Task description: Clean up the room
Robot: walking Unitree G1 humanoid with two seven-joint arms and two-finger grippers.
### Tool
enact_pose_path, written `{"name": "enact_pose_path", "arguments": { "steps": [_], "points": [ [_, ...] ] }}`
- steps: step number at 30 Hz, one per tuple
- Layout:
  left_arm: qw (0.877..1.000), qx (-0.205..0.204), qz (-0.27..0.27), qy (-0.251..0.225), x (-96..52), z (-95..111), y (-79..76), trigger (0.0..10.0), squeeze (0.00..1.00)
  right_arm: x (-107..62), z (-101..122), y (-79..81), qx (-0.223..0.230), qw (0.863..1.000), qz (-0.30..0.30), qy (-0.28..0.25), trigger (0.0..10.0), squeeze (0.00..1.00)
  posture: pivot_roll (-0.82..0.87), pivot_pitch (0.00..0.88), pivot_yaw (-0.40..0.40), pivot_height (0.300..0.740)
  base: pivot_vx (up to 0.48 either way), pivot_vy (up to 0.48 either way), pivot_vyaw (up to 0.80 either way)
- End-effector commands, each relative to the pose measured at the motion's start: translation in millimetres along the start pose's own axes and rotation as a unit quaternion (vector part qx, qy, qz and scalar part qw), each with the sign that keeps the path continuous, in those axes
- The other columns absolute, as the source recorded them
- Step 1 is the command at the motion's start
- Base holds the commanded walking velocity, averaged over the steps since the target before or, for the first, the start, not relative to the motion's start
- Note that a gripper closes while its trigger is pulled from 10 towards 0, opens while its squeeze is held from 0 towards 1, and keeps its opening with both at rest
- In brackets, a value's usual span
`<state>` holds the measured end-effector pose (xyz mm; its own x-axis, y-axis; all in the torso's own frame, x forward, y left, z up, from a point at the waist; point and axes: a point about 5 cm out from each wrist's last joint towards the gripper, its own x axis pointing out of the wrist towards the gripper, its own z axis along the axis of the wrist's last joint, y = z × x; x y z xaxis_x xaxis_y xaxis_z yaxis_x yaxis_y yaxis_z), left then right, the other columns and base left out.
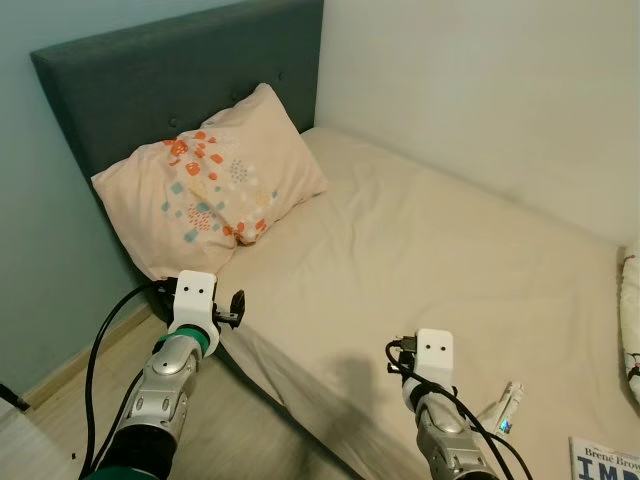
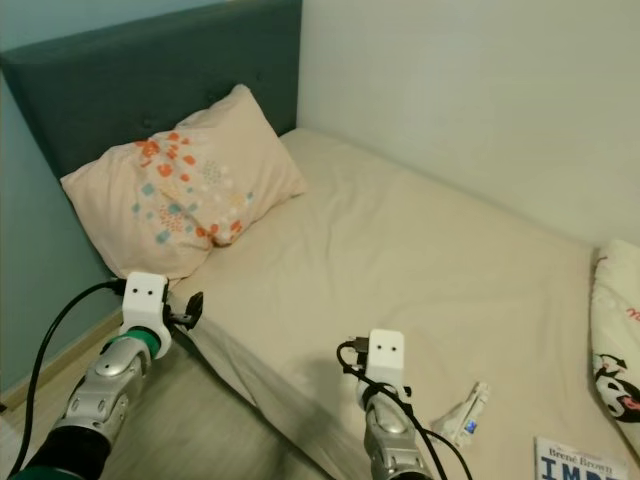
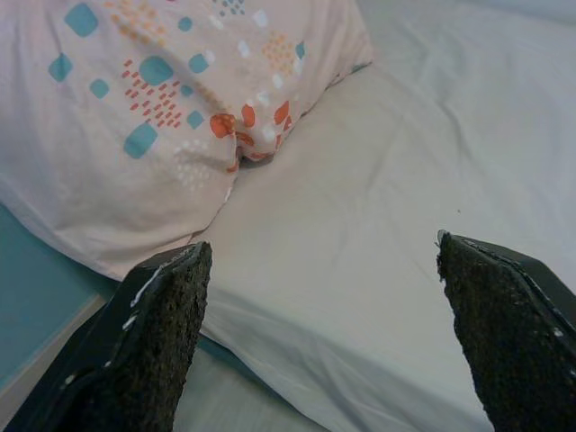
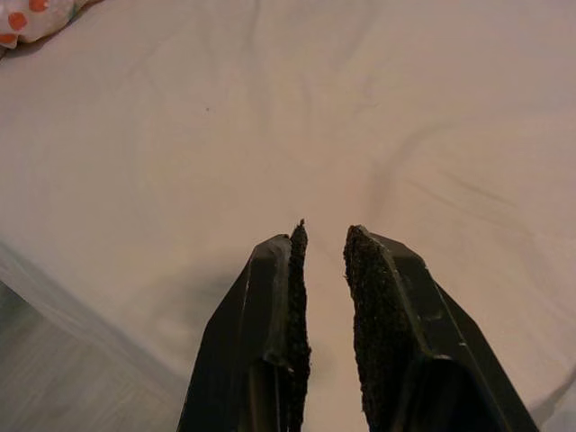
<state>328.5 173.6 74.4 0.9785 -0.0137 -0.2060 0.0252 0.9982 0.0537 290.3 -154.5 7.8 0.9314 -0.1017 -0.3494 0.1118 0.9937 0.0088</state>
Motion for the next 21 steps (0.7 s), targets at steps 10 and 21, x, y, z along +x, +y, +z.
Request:
{"name": "enact_pose_path", "arguments": {
  "steps": [10,21],
  "points": [
    [1.0,-0.011,0.003,0.018,-0.5,-6.4,1.4,10.0,0.0,-1.0,-4.1,-1.5,0.01,1.0,-0.006,0.011,10.0,0.0,0.13,0.0,0.024,0.74,0.0,-0.269,-0.4],
    [1.0,-0.02,0.004,0.022,-0.3,-7.5,1.4,10.0,0.0,-1.3,-6.4,-2.6,0.01,1.0,-0.008,0.019,10.0,0.0,0.13,0.0,0.025,0.74,0.0,-0.038,0.0]
  ]
}}
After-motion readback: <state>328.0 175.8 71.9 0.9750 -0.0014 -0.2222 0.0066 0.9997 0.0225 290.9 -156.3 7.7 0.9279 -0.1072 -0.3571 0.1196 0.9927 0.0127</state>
